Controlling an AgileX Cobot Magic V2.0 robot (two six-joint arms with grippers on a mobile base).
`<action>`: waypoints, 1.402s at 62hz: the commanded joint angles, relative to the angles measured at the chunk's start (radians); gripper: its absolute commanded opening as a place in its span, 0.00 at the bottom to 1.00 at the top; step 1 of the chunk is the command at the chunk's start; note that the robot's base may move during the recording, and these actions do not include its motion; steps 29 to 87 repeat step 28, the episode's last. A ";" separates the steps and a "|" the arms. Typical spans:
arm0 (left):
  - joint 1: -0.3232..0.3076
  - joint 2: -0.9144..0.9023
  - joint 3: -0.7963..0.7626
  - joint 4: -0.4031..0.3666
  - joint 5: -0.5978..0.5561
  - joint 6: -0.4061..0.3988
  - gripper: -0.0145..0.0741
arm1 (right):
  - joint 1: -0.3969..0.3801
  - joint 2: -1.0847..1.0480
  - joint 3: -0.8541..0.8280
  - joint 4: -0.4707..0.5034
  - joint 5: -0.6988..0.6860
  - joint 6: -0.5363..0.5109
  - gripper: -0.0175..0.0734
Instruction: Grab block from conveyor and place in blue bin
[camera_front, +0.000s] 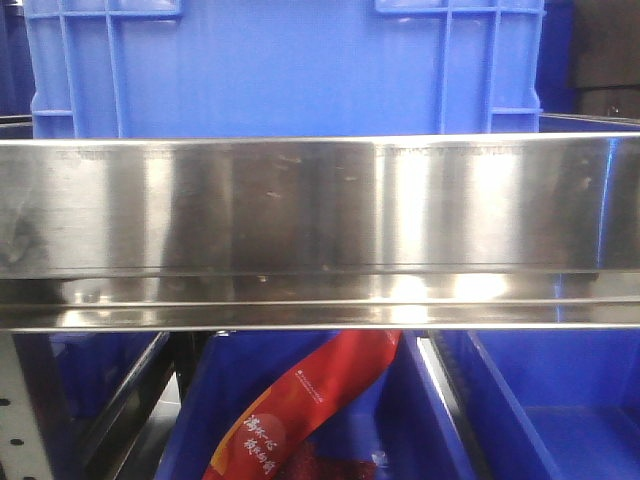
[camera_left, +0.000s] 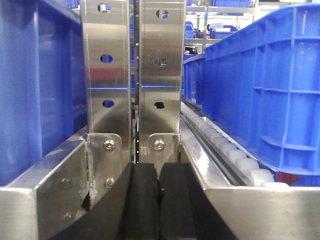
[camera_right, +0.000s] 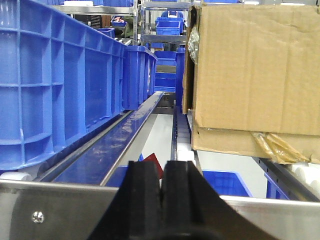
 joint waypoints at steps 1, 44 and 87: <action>-0.006 -0.005 0.000 -0.005 -0.019 -0.004 0.04 | -0.004 -0.004 0.000 0.002 -0.022 -0.005 0.01; -0.006 -0.005 0.000 -0.005 -0.019 -0.004 0.04 | -0.004 -0.004 0.000 0.002 -0.022 -0.005 0.01; -0.006 -0.005 0.000 -0.005 -0.019 -0.004 0.04 | -0.004 -0.004 0.000 0.002 -0.022 -0.005 0.01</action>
